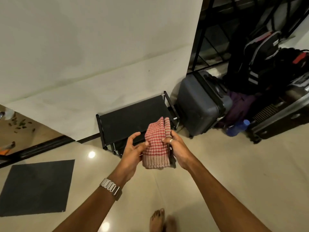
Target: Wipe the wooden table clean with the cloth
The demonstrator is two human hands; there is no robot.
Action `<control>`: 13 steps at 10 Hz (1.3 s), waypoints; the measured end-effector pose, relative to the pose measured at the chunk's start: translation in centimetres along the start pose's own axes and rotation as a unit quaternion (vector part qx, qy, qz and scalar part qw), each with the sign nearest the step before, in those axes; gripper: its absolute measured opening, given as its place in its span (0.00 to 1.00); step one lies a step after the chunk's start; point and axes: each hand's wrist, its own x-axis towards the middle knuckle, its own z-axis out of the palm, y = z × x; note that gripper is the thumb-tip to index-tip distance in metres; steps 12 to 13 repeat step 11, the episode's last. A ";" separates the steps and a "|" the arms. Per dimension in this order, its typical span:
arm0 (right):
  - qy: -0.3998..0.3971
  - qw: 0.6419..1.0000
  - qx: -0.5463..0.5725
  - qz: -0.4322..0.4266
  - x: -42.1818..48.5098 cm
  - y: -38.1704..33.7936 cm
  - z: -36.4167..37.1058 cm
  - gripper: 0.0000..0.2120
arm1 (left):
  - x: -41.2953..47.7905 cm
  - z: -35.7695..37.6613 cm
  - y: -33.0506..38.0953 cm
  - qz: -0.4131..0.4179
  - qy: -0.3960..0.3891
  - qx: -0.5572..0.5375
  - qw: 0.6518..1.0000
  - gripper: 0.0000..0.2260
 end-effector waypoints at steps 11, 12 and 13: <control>0.059 0.837 -0.530 -0.121 35.8 14.9 0.0 0.33 | 35.7 -4.1 -17.4 0.091 0.152 0.588 0.789 0.30; 0.059 0.837 -0.530 -0.121 35.8 14.9 0.0 0.33 | 35.7 -4.1 -17.4 0.091 0.152 0.588 0.789 0.30; 0.059 0.837 -0.530 -0.121 35.8 14.9 0.0 0.33 | 35.7 -4.1 -17.4 0.091 0.152 0.588 0.789 0.30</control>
